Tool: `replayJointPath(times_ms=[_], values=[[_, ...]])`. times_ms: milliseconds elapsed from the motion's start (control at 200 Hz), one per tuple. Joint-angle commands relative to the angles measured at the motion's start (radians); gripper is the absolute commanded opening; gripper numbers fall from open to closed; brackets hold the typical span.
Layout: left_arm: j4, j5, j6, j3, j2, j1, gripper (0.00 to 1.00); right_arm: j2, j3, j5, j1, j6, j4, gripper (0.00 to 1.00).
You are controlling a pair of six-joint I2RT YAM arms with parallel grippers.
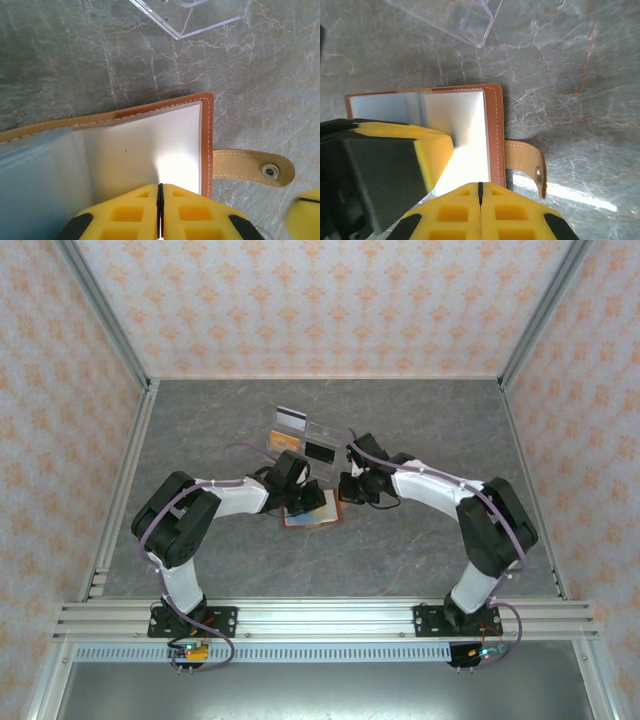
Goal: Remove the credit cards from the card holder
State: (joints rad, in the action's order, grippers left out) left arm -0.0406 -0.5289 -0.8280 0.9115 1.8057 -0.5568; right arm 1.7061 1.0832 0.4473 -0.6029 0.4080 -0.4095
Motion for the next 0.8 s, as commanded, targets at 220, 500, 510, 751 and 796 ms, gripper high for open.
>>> replayJointPath(times_ms=[220,500,510,751,796], values=[[0.140,0.048,0.040,0.048,-0.034,-0.004,0.00,0.119,0.060,0.069,0.005,0.023,0.028,0.05],[0.234,0.089,0.071,0.078,-0.094,-0.002,0.00,0.155,0.073,0.073,-0.004,0.009,0.015,0.08],[0.239,0.093,0.073,0.078,-0.098,-0.002,0.00,0.157,0.073,0.071,-0.004,0.008,0.014,0.08],[0.371,0.259,0.054,0.027,-0.213,0.031,0.31,0.181,0.077,0.034,-0.012,0.008,-0.009,0.08],[0.400,0.297,0.035,0.013,-0.226,0.039,0.37,0.183,0.077,0.030,-0.014,0.009,-0.011,0.08]])
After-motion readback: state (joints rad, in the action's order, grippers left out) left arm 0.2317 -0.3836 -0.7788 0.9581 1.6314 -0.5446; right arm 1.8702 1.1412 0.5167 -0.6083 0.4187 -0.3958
